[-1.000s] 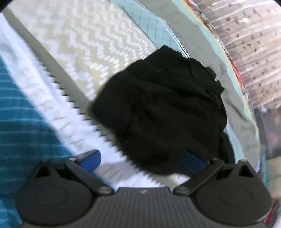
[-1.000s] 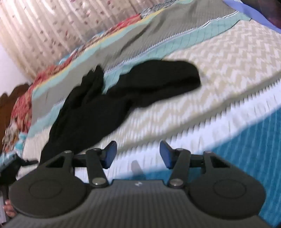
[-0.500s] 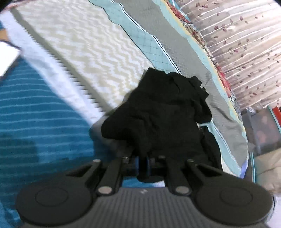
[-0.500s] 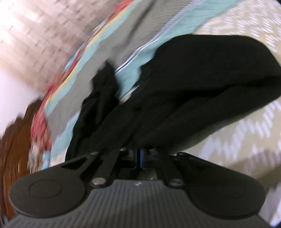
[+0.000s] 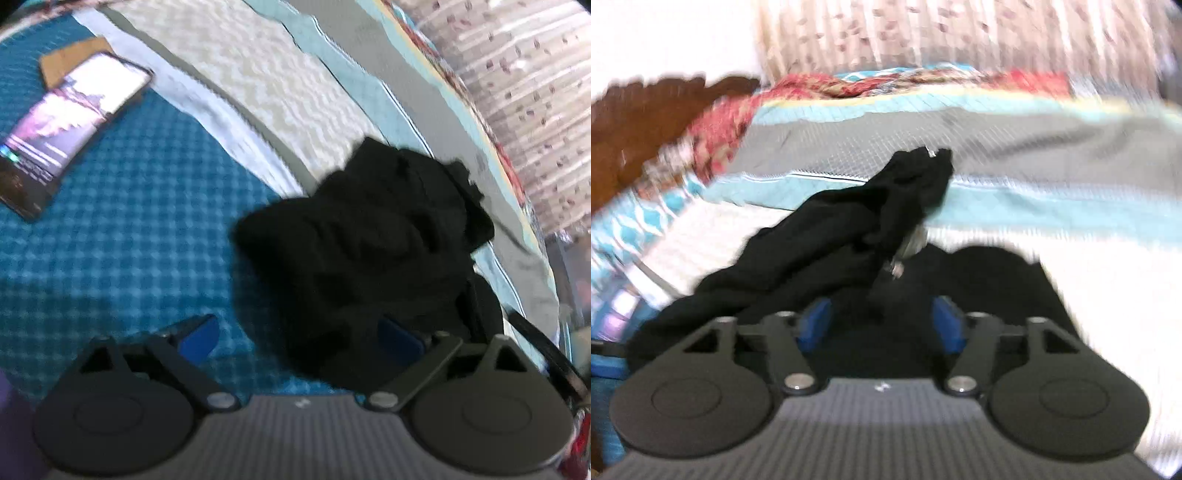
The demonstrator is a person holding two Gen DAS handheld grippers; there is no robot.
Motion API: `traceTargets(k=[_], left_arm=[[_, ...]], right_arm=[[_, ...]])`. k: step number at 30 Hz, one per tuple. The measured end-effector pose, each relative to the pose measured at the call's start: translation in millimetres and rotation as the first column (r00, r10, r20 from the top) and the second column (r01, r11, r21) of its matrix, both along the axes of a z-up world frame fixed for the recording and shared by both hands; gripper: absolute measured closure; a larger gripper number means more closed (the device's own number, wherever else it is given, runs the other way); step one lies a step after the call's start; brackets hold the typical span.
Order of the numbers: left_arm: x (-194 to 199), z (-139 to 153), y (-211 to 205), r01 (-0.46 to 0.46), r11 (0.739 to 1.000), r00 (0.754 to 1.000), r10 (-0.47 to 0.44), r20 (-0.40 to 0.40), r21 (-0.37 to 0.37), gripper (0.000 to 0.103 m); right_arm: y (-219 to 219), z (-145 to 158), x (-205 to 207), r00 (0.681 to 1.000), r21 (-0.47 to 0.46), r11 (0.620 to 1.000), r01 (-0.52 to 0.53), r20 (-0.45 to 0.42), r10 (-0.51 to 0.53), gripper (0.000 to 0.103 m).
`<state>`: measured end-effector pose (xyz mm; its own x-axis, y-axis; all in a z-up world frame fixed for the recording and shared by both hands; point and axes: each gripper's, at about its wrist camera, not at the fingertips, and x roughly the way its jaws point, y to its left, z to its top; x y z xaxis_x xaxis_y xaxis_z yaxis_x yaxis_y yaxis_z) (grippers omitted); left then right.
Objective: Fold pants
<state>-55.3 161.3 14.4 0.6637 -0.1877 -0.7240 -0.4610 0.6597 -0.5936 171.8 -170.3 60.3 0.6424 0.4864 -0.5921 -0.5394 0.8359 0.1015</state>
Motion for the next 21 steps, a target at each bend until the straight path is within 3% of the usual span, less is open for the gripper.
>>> traceTargets(k=[2,3,4,5,6,8,11,13,16,18,21], left_arm=[[2,-2,-14,0.006,1.0,1.0,-0.006,-0.019,-0.012,0.018],[6,-4,-19,0.012,1.0,1.0,-0.013,-0.024,-0.008,0.038],[11,-8,-22,0.025,1.0,0.999,-0.025,-0.043,-0.002,0.057],[17,-15,-27,0.036,0.999,0.996,-0.037,-0.079,-0.019,0.092],[19,-18,-27,0.041,0.998,0.995,-0.045,-0.093,-0.046,0.095],[19,-19,-23,0.031,0.997,0.996,-0.036,-0.077,-0.071,0.095],[13,-8,-11,0.023,0.995,0.999,-0.027,-0.043,-0.095,0.096],[7,4,-5,0.016,0.994,1.0,-0.018,-0.021,-0.111,0.096],[0,27,3,0.019,0.995,1.0,-0.019,0.001,-0.098,0.096],[-3,47,11,0.028,0.997,1.0,-0.028,0.005,-0.071,0.096],[-14,67,17,0.047,0.999,0.999,-0.047,0.016,-0.018,0.096]], right_arm=[[31,-27,22,0.999,-0.142,0.989,-0.038,0.002,0.039,0.028],[45,-44,31,0.998,-0.219,0.974,-0.06,-0.013,0.058,0.031],[50,-57,38,0.998,-0.267,0.962,-0.062,-0.026,0.057,0.06],[50,-67,47,0.999,-0.301,0.953,-0.039,-0.044,0.027,0.093],[46,-68,57,0.997,-0.296,0.955,0.005,-0.071,-0.027,0.096],[4,-47,62,0.987,-0.119,0.986,0.118,-0.091,-0.129,0.096],[-82,5,43,0.956,0.076,0.953,0.292,-0.041,-0.289,0.096],[-150,37,24,0.905,0.179,0.89,0.419,-0.002,-0.426,0.096],[-247,71,-14,0.796,0.274,0.771,0.575,0.027,-0.604,0.096],[-300,82,-44,0.733,0.303,0.701,0.646,0.013,-0.68,0.096],[-350,76,-85,0.662,0.339,0.615,0.712,-0.034,-0.749,0.096]])
